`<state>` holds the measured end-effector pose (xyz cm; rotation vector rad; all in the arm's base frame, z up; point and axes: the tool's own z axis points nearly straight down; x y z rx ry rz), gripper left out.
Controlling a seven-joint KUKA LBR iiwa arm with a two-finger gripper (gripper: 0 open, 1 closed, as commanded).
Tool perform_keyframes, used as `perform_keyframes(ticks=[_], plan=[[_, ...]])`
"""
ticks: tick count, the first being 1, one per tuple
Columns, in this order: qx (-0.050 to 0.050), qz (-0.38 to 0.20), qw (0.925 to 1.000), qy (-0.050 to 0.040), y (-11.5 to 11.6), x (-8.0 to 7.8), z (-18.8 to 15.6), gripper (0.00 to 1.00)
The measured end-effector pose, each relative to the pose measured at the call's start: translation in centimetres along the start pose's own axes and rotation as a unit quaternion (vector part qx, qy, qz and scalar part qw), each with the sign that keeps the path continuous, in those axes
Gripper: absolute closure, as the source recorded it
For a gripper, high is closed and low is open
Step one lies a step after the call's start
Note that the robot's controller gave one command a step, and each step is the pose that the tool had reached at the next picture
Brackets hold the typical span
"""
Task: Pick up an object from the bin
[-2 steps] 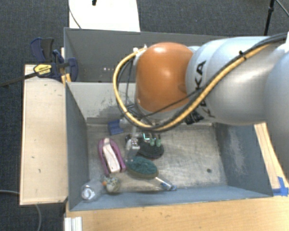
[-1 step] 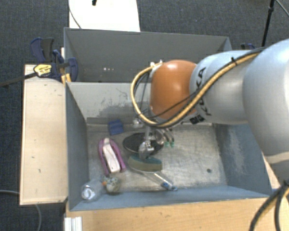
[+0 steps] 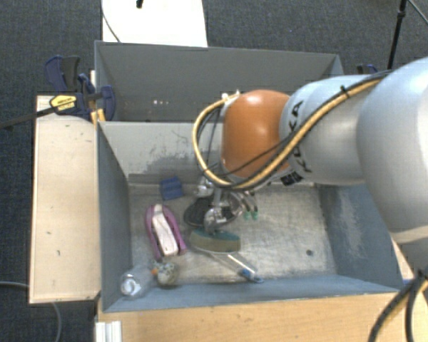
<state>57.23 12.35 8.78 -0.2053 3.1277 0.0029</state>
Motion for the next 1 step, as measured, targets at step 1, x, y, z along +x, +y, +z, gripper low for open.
perform_keyframes(ticks=[1], plan=[[0.000, -0.037, 0.9993, -0.0013, 0.81, -0.80, -13.36, 1.00]])
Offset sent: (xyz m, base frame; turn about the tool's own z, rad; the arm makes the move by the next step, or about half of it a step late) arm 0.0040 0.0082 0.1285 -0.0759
